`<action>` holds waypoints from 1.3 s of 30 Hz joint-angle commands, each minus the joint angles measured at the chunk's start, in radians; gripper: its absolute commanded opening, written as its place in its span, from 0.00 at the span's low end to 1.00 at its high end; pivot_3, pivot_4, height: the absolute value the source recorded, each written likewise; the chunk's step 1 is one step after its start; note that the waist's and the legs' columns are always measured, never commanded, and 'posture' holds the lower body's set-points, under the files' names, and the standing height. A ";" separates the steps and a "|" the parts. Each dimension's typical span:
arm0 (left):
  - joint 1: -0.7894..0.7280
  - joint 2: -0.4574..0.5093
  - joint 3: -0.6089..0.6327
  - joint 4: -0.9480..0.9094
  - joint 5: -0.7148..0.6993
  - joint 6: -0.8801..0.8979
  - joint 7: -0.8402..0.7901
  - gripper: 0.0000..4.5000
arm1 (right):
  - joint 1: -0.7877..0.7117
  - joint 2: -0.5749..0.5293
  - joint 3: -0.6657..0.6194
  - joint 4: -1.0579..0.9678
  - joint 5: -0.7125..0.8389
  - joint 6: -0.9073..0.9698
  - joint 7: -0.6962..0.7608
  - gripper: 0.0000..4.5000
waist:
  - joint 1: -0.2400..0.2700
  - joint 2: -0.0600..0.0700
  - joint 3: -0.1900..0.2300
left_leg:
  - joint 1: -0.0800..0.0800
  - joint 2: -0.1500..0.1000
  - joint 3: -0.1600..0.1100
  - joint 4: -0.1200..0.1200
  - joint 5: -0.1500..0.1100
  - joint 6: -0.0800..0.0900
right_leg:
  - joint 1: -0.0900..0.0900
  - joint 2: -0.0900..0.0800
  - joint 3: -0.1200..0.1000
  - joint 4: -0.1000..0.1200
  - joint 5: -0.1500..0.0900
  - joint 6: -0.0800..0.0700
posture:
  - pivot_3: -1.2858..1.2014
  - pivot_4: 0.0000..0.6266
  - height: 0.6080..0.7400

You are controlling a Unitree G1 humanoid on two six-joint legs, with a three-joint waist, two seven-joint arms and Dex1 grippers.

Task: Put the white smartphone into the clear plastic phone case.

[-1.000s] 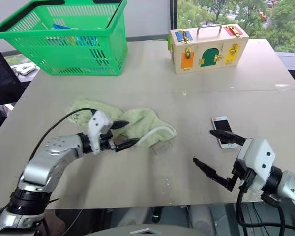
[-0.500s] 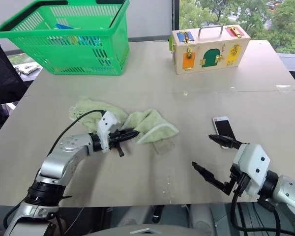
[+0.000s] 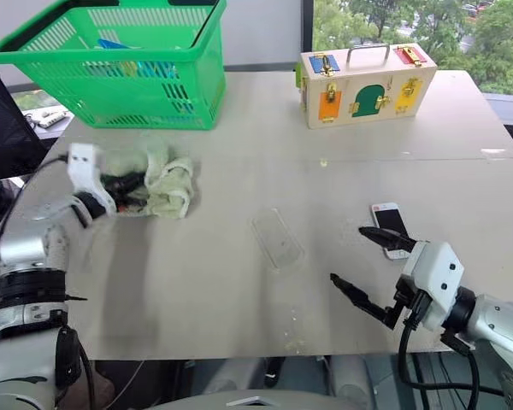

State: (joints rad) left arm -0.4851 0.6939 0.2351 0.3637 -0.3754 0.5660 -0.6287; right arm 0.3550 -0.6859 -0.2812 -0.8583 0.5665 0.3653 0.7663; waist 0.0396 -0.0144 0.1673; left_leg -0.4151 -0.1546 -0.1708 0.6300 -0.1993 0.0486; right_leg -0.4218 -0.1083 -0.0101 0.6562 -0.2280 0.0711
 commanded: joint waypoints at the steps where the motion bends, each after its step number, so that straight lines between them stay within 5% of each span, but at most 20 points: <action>1: -0.017 0.023 0.024 -0.057 -0.057 0.003 -0.108 0.39 | -0.002 -0.001 0.000 -0.015 0.003 -0.022 0.002 1.00 | 0.001 -0.001 0.001 | 0.000 0.000 -0.001 0.000 0.000 0.000 | 0.000 0.000 -0.001 0.000 0.000 0.000 | 0.52 0.24 1.00; 6: -0.057 0.164 0.002 -0.200 -0.245 0.165 -0.460 0.88 | 0.017 0.008 -0.007 -0.034 0.011 -0.019 -0.011 1.00 | -0.005 -0.002 0.001 | 0.000 0.001 -0.001 0.001 0.000 0.000 | 0.000 0.001 -0.001 0.002 -0.002 0.003 | 0.52 0.24 1.00; 10: -0.096 0.209 -0.172 -0.285 -0.220 0.129 -0.685 0.88 | 0.030 0.014 0.008 -0.055 0.008 -0.017 -0.025 1.00 | -0.007 0.002 0.000 | 0.001 0.001 -0.001 0.001 0.000 0.000 | 0.000 0.001 -0.001 0.001 -0.002 0.003 | 0.52 0.24 1.00; 17: -0.310 0.036 -0.491 -0.031 0.055 -0.345 -0.957 0.88 | 0.103 0.000 -0.032 -0.139 0.021 0.011 -0.051 1.00 | -0.002 0.002 0.000 | 0.000 0.001 0.000 0.002 0.000 0.000 | 0.001 0.000 0.000 0.002 -0.002 -0.004 | 0.52 0.24 1.00; 24: -0.515 -0.037 -0.772 0.403 0.115 -0.785 -0.986 0.88 | 0.230 -0.020 -0.060 -0.189 0.033 -0.036 -0.097 1.00 | -0.019 0.001 0.001 | -0.001 0.001 0.000 0.002 0.001 0.005 | 0.000 0.000 0.000 0.000 0.001 -0.001 | 0.52 0.24 1.00; 30: -0.581 -0.099 -0.935 0.590 0.095 -0.963 -0.986 0.88 | 0.340 -0.044 -0.065 -0.189 0.032 -0.127 -0.149 1.00 | -0.026 -0.001 0.002 | -0.001 0.001 0.000 0.003 0.001 0.007 | 0.000 0.000 0.000 0.000 -0.002 0.003 | 0.52 0.24 1.00; 39: -0.546 -0.097 -0.980 0.593 0.100 -1.049 -0.986 0.01 | 0.349 -0.083 -0.053 -0.189 0.049 -0.155 -0.201 1.00 | -0.026 -0.003 0.002 | -0.001 0.001 0.000 0.004 0.001 0.007 | 0.000 0.000 0.000 0.001 -0.001 0.003 | 0.52 0.24 1.00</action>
State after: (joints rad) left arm -1.0471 0.5692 -0.7382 0.9867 -0.2640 -0.4810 -1.6096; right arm 0.7091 -0.7643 -0.3276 -1.0097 0.5948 0.2305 0.5773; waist 0.0135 -0.0170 0.1697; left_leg -0.4157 -0.1539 -0.1706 0.6339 -0.1985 0.0554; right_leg -0.4212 -0.1081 -0.0104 0.6574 -0.2295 0.0746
